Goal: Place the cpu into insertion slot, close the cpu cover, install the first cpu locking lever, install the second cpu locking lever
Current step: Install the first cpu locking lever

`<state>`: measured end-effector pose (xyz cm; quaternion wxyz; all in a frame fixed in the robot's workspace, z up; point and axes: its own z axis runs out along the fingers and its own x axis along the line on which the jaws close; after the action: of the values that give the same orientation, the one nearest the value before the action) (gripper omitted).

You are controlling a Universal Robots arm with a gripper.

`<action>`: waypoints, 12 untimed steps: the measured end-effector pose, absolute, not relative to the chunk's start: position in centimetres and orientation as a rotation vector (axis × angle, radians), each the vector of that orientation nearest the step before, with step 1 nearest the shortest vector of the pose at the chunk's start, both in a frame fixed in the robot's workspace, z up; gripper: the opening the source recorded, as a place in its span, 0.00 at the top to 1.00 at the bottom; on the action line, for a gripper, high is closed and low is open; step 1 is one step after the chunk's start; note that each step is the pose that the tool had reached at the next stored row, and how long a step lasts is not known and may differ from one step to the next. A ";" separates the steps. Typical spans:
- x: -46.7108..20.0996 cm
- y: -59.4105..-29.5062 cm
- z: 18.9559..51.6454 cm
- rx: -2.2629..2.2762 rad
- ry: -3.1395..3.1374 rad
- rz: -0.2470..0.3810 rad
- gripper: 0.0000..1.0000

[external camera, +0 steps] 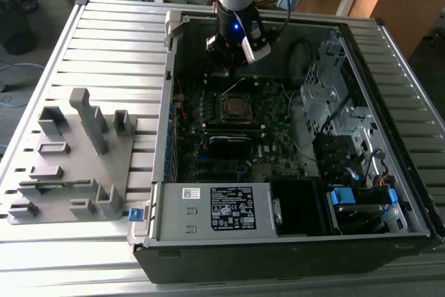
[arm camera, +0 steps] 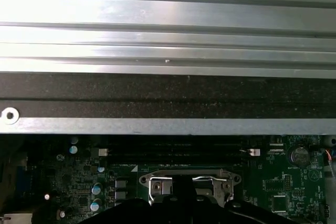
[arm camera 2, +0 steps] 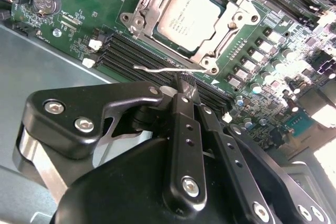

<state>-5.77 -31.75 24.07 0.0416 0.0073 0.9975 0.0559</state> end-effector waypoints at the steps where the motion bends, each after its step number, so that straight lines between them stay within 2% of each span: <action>1: -5.8 -31.7 24.1 0.022 3.053 0.171 0.90; 12: -5.4 -31.7 24.0 0.022 3.053 0.171 0.90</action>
<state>-5.41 -31.75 23.95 0.0416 0.0072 0.9975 0.0558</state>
